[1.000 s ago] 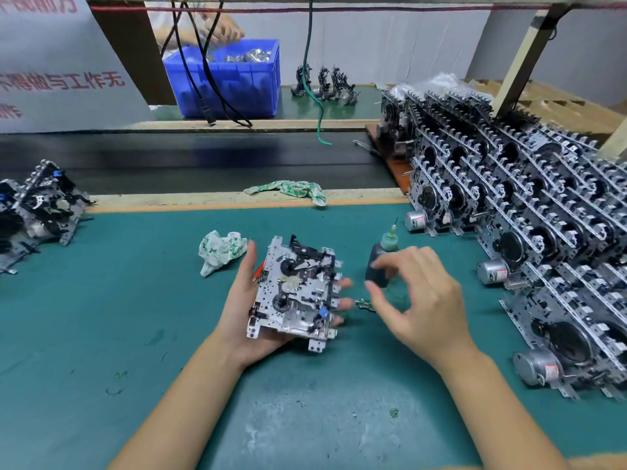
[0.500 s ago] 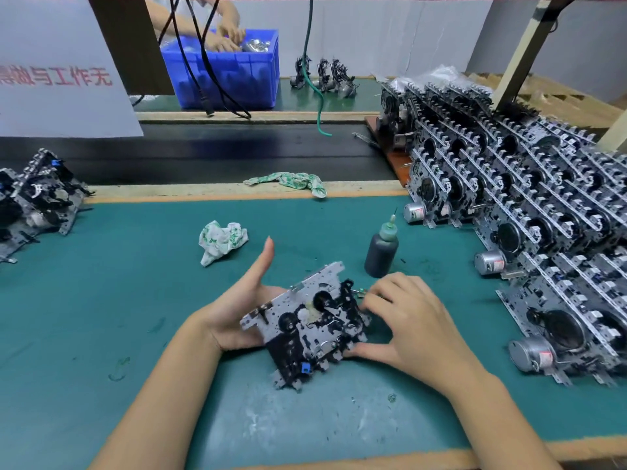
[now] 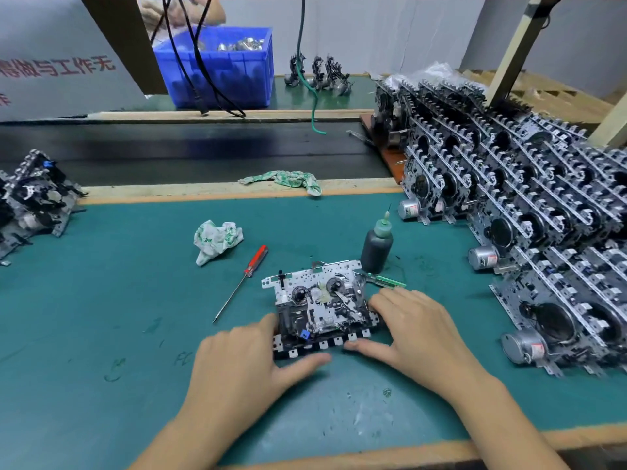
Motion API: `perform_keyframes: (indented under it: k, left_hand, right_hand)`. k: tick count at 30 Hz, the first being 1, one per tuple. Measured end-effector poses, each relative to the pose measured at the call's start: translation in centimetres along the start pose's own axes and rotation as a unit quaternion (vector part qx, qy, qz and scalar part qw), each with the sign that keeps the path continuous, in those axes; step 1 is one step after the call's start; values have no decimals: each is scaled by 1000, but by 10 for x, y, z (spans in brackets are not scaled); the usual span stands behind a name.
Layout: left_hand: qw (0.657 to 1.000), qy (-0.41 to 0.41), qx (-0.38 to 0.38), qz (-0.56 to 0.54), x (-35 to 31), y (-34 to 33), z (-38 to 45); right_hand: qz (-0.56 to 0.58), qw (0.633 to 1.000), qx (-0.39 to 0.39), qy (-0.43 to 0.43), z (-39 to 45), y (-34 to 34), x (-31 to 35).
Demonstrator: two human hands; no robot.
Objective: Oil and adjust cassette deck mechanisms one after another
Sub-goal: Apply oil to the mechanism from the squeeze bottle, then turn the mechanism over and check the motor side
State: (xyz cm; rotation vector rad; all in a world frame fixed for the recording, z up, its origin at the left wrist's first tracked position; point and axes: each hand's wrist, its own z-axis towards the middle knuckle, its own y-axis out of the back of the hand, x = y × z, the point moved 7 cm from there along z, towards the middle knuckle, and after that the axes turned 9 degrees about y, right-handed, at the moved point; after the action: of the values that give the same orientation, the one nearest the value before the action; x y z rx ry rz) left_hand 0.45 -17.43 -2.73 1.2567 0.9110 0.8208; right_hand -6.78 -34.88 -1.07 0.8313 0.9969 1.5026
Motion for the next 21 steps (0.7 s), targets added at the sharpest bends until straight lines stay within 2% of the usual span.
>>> perform_keyframes:
  k: [3, 5, 9, 17, 21]
  left_hand:
    - [999, -8, -41, -1, -3, 8, -2]
    - [996, -26, -75, -39, -5, 13, 3]
    - [989, -69, -94, -95, -9, 12, 9]
    - [985, -44, -111, -122, -10, 7, 9]
    - [982, -44, -141, -120, -10, 10, 9]
  right_hand:
    - [12, 1000, -4, -6, -6, 4, 1]
    - [26, 1000, -6, -1, -9, 5, 2]
    - [51, 998, -33, -14, -10, 7, 1]
    - [85, 995, -38, -47, -14, 1, 1]
    - [104, 994, -18, -19, -15, 0, 4]
